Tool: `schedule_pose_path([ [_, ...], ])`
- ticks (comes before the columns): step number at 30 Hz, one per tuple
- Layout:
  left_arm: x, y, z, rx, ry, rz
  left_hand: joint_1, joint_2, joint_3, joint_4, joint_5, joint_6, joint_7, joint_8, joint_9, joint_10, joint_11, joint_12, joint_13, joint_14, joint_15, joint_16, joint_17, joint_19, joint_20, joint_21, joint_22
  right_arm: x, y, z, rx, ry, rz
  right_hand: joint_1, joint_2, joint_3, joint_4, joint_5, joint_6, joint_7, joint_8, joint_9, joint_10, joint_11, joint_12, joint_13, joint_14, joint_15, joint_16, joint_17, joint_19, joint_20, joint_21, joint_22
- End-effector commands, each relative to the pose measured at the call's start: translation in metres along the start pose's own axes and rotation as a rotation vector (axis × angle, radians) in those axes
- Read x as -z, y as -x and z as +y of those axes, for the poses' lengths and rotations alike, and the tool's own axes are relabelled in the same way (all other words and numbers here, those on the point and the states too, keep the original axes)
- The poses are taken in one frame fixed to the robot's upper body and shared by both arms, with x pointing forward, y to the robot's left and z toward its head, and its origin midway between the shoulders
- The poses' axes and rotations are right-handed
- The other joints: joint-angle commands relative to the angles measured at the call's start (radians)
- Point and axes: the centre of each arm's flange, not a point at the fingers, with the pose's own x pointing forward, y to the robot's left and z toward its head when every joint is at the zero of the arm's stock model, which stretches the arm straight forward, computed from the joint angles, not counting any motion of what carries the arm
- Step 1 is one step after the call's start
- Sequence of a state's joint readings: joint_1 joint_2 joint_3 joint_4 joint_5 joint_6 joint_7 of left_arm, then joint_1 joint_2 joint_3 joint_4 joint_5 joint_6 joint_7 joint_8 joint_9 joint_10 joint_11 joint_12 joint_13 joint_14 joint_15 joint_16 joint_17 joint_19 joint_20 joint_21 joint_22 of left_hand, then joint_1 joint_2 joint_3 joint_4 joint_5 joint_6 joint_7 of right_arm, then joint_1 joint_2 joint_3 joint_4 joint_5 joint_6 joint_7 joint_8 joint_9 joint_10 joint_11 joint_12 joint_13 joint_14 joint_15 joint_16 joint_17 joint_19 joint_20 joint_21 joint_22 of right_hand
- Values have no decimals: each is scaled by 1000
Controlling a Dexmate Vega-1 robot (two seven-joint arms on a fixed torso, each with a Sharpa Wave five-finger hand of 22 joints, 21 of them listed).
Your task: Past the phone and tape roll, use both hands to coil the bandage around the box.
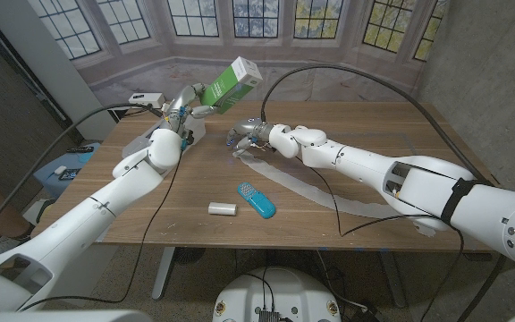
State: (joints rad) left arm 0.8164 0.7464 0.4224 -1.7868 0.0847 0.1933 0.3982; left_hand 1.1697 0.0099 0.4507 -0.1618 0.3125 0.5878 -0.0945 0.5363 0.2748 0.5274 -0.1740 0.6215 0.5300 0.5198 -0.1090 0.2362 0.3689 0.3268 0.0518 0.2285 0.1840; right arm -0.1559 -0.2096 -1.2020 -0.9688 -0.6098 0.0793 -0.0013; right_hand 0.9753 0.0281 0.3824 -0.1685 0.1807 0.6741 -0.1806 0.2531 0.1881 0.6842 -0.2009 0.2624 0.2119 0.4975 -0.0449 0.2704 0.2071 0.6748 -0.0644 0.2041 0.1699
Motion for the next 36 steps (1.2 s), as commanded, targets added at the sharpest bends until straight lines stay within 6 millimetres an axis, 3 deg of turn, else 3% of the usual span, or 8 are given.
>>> schedule_pose_path([
  [1, -6, 5, -1, 7, 0, -10, -6, 28, 0, 5, 6, 39, 29, 149, 1, 31, -15, 4, 128, 11, 1, -2, 2, -4, -4, -5, 5, 4, 2, 9, -1, 13, -15, 9, 0, -5, 3, -3, 11, -2, -4, 4, 10, -1, 4, 1, 9, -149, 9, 5, 7, -27, 10, 4],
  [36, -11, 5, -7, 29, -7, -10, -7, 30, -2, 5, 12, 40, 27, 161, -5, 31, -19, 2, 138, 13, 1, -9, 5, -6, -4, -6, 5, 16, -3, 17, -40, 43, -19, 20, -4, -16, 3, -2, 31, -14, -8, 4, 26, -10, -2, 0, 18, -156, 8, 7, 13, -32, 7, 4],
])
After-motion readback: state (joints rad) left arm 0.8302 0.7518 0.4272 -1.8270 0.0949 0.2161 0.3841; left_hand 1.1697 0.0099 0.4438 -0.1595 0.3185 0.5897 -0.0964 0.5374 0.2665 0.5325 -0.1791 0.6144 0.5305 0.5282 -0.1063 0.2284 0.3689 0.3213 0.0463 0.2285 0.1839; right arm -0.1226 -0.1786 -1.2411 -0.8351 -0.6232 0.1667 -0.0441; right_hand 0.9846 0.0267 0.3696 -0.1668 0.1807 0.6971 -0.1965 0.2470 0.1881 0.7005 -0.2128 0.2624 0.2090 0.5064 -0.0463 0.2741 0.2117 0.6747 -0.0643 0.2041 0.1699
